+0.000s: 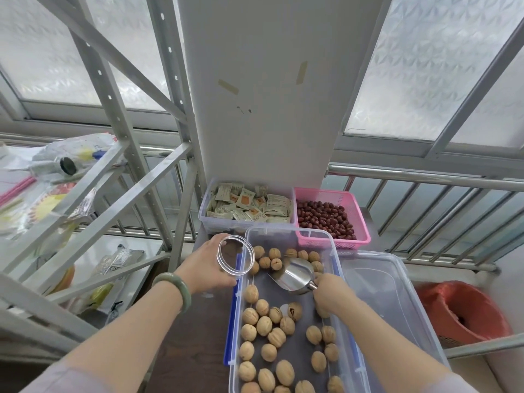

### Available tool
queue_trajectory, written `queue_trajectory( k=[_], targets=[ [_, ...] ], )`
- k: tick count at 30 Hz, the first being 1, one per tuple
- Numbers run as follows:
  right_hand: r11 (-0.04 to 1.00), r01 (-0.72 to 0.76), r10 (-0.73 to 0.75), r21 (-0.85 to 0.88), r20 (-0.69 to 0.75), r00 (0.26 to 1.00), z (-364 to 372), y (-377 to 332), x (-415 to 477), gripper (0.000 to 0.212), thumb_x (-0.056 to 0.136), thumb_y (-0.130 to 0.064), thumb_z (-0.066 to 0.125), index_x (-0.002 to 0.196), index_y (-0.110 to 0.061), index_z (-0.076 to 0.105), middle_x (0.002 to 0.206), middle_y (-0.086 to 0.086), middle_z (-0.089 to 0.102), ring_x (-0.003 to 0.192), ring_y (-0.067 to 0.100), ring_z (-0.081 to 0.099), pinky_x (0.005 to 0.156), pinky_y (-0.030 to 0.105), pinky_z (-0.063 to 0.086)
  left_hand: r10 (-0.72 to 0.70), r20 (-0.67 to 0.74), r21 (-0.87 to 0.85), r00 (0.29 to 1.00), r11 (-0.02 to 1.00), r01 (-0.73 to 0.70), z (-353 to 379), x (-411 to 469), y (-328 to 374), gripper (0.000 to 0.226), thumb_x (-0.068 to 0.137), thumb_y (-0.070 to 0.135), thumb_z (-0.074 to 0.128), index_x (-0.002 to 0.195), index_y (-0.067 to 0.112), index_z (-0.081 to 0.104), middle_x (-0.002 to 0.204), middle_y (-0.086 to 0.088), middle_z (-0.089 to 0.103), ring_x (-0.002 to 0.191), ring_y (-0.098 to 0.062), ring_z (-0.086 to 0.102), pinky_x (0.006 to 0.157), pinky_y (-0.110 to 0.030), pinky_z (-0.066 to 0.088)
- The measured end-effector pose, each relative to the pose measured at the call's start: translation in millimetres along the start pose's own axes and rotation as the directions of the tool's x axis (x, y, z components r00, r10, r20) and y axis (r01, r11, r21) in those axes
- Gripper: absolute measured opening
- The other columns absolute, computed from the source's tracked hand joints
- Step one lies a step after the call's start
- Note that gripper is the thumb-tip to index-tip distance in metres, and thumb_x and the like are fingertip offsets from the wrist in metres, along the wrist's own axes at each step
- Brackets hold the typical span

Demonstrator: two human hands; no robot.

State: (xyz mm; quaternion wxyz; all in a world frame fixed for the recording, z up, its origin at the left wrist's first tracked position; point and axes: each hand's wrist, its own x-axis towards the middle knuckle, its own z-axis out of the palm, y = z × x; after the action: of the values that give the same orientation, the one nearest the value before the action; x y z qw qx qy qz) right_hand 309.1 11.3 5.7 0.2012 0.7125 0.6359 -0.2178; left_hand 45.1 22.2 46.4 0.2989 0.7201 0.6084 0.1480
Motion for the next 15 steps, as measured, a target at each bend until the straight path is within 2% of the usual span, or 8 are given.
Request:
queue_trajectory(
  k=[1,5,8,10,13,15],
  targets=[
    [1.000,0.006,-0.005,0.019,-0.018,1.000,0.1,0.0,4.3,0.022,0.091,-0.004,0.041,0.096,-0.006,0.061,0.124,0.014,0.060,0.115,0.030,0.058,0.092,0.034,0.049,0.001,-0.004,-0.005,1.000,1.000,-0.001,0.3,-0.1,-0.2,0.096,0.059,0.031,0.081,0.139,0.025,0.029,0.136,0.007,0.045,0.114,-0.010,0.049,0.094,-0.024,0.040],
    [0.990,0.003,0.002,0.138,-0.032,0.999,3.2,-0.2,19.3,0.033,0.093,-0.006,0.040,0.119,-0.004,0.060,0.125,0.013,0.061,0.115,0.030,0.058,0.092,0.033,0.049,-0.011,-0.009,-0.021,1.000,1.000,0.011,1.3,-0.8,-0.9,0.095,0.059,0.032,0.081,0.139,0.027,0.029,0.136,0.007,0.045,0.113,-0.011,0.050,0.093,-0.024,0.040],
    [0.971,0.008,0.000,0.239,-0.033,0.999,12.6,0.0,30.6,0.027,0.092,-0.010,0.045,0.110,-0.010,0.065,0.110,0.011,0.066,0.103,0.028,0.062,0.076,0.030,0.048,-0.012,-0.015,-0.032,1.000,0.999,0.012,3.0,-1.4,-0.6,0.096,0.061,0.030,0.082,0.140,0.025,0.028,0.138,0.006,0.044,0.119,-0.009,0.045,0.096,-0.022,0.036],
    [0.955,0.043,-0.033,0.295,-0.037,0.999,18.5,-2.6,36.7,0.022,0.092,-0.011,0.045,0.102,-0.014,0.065,0.095,0.007,0.064,0.094,0.026,0.062,0.070,0.028,0.045,-0.015,-0.033,-0.045,0.999,0.999,0.013,4.6,-3.3,0.4,0.094,0.061,0.028,0.082,0.140,0.024,0.029,0.137,0.008,0.043,0.120,-0.007,0.043,0.097,-0.020,0.033],
    [0.922,0.065,-0.055,0.382,-0.038,0.998,22.0,-12.4,41.4,0.023,0.092,-0.011,0.046,0.105,-0.012,0.065,0.085,0.005,0.058,0.079,0.021,0.055,0.067,0.030,0.046,-0.015,-0.060,-0.077,0.998,0.997,0.010,5.9,-5.8,1.6,0.090,0.062,0.023,0.082,0.138,0.024,0.033,0.128,0.013,0.043,0.113,-0.005,0.045,0.094,-0.017,0.032],
    [0.888,0.052,-0.052,0.456,-0.014,0.999,24.7,-18.5,44.7,0.022,0.092,-0.013,0.048,0.107,-0.012,0.065,0.086,0.005,0.058,0.080,0.020,0.055,0.075,0.033,0.052,-0.014,-0.060,-0.074,0.998,0.997,0.010,5.6,-7.9,3.1,0.088,0.063,0.021,0.081,0.137,0.025,0.033,0.123,0.018,0.039,0.108,-0.004,0.045,0.092,-0.017,0.032]
  ],
)
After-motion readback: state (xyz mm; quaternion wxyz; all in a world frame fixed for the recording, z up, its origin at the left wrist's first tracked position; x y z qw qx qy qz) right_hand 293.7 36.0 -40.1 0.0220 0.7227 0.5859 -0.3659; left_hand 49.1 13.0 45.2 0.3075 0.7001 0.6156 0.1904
